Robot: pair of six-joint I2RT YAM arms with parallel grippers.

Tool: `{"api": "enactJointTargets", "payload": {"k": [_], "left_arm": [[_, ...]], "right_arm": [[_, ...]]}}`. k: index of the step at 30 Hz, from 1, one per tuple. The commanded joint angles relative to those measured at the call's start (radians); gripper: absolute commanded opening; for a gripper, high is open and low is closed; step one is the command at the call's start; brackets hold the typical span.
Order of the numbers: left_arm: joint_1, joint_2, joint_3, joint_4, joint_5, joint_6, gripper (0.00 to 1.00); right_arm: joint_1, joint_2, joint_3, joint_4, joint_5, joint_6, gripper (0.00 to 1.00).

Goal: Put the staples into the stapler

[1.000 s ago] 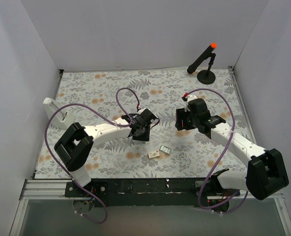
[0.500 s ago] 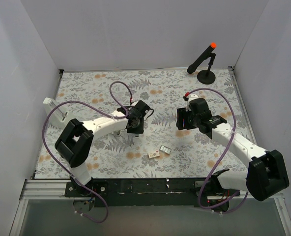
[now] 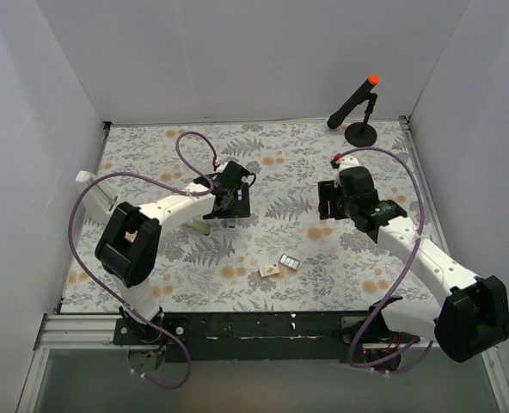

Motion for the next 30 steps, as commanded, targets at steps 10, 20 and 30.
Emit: {"api": "enactJointTargets", "payload": {"k": [10,20,30], "left_arm": [[0.17,-0.595,0.085,0.13,-0.247,0.036,0.98],[0.17,-1.126,-0.082,0.771,-0.297,0.541,0.98],[0.17,-1.168,-0.095,0.77,-0.316,0.622,0.98]], "right_arm": [[-0.071,-0.182,0.319,-0.024,0.423,-0.145,0.89],[-0.072,-0.347,0.431,0.169,0.506,-0.289,0.91],[-0.072,-0.421,0.375,0.255,0.503,-0.314,0.91]]}}
